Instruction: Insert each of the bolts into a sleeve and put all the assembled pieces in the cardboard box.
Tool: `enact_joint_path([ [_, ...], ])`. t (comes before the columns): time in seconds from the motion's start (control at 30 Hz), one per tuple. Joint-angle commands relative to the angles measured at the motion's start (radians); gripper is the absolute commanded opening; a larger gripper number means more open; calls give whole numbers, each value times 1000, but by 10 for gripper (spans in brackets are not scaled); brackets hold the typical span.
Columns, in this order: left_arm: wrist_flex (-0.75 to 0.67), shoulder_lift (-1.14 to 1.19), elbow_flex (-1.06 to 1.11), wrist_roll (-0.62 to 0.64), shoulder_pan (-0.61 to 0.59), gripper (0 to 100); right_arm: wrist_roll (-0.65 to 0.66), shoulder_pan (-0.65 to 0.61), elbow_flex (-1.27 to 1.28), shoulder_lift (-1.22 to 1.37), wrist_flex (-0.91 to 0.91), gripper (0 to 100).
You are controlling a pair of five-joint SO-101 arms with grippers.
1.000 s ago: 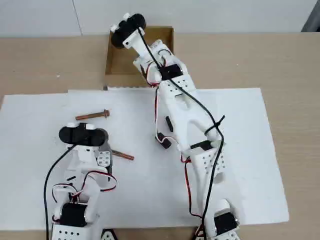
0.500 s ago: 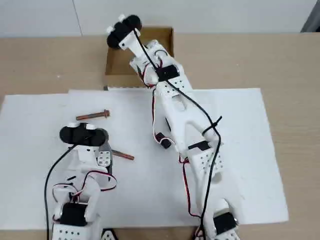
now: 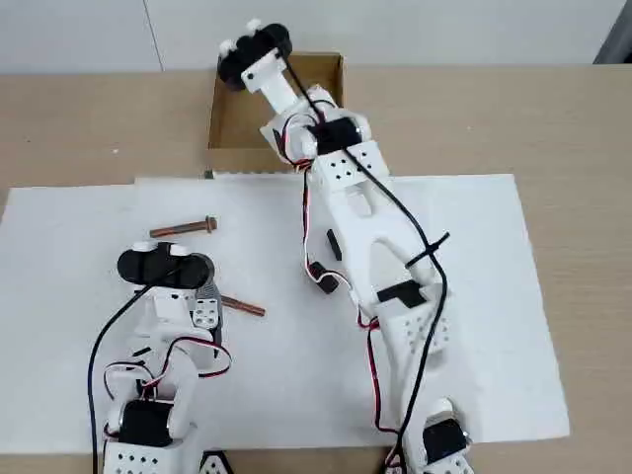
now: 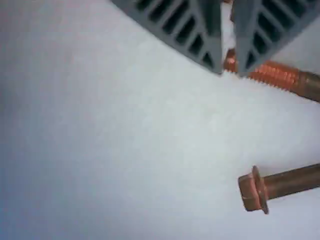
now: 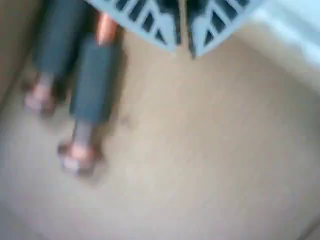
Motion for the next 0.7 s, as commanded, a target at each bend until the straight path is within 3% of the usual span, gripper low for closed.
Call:
enact_joint_path([
  [0.0,6,-2,-5,-2,2,5,-69,-1,-52,-140,90,3],
  [0.67,6,-2,-5,-2,2,5,-118,-5,-52,-386,633,3],
])
